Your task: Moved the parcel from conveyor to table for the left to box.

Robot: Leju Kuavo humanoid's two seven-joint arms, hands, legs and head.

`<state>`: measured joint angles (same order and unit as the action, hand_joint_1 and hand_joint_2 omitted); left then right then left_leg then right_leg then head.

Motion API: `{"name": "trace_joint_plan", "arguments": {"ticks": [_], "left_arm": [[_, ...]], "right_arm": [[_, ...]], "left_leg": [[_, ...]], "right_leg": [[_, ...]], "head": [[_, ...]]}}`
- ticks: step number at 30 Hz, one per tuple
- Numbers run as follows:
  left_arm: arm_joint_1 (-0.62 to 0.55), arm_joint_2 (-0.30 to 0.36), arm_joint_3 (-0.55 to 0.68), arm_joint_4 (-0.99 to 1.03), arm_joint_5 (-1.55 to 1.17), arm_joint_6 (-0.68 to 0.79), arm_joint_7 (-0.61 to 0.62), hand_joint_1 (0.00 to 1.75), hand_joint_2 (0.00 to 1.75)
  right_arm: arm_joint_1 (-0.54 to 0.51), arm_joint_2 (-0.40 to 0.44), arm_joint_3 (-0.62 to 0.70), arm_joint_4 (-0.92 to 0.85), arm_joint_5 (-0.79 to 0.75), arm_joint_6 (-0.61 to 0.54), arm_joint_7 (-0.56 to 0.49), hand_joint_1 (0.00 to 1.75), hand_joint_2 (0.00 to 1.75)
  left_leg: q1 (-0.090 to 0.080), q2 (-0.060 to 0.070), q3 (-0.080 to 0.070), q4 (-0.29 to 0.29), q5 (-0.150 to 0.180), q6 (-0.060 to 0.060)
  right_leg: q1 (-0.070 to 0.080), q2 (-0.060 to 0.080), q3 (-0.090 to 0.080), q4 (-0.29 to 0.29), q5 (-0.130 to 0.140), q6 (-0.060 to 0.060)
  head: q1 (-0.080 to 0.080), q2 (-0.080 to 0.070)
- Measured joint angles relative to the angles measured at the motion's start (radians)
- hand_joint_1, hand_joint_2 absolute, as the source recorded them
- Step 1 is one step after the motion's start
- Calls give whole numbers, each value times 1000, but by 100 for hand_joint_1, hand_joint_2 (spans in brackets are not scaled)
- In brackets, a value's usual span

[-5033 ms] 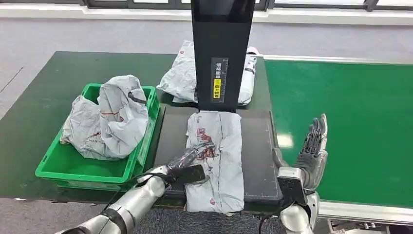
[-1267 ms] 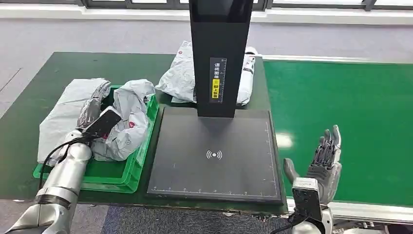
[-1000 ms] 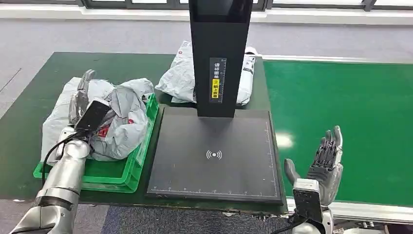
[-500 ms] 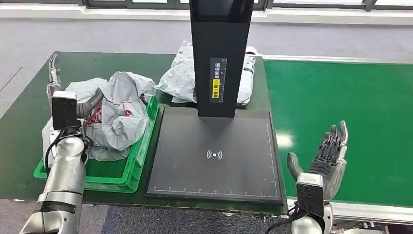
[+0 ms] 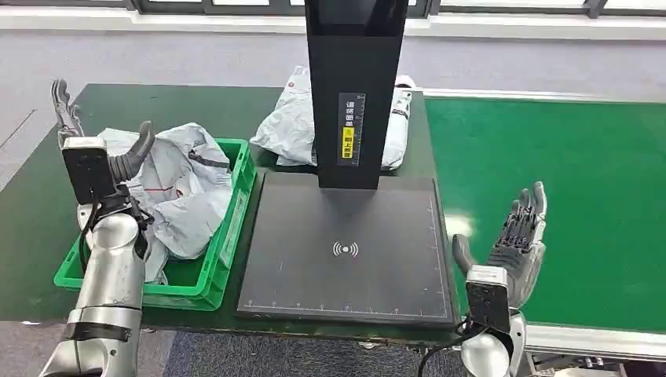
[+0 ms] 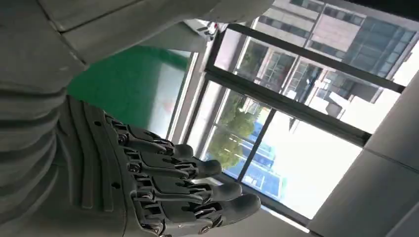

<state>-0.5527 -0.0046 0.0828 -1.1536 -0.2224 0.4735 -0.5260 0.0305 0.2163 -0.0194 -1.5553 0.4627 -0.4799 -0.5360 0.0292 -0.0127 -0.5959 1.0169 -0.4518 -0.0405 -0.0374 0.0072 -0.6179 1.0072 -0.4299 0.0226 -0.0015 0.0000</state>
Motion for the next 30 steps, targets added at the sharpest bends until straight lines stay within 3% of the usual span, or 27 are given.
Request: {"name": "trace_joint_plan", "arguments": {"ticks": [7,15,30], "left_arm": [[-56,35,-5,77,-174,63,115,0,175],[-59,76,-5,126,-218,55,119,0,175],[-63,81,-5,151,-210,36,113,0,175]], "right_arm": [[0,-22,29,16,4,-22,10,0,175],[11,-44,44,24,3,-25,16,0,175],[11,-52,45,32,-19,-12,16,0,175]], "left_leg": [[0,0,0,0,0,0],[0,0,0,0,0,0],[0,0,0,0,0,0]], "right_leg": [[0,0,0,0,0,0],[0,0,0,0,0,0],[0,0,0,0,0,0]], "head": [[0,0],[0,0],[0,0]]}}
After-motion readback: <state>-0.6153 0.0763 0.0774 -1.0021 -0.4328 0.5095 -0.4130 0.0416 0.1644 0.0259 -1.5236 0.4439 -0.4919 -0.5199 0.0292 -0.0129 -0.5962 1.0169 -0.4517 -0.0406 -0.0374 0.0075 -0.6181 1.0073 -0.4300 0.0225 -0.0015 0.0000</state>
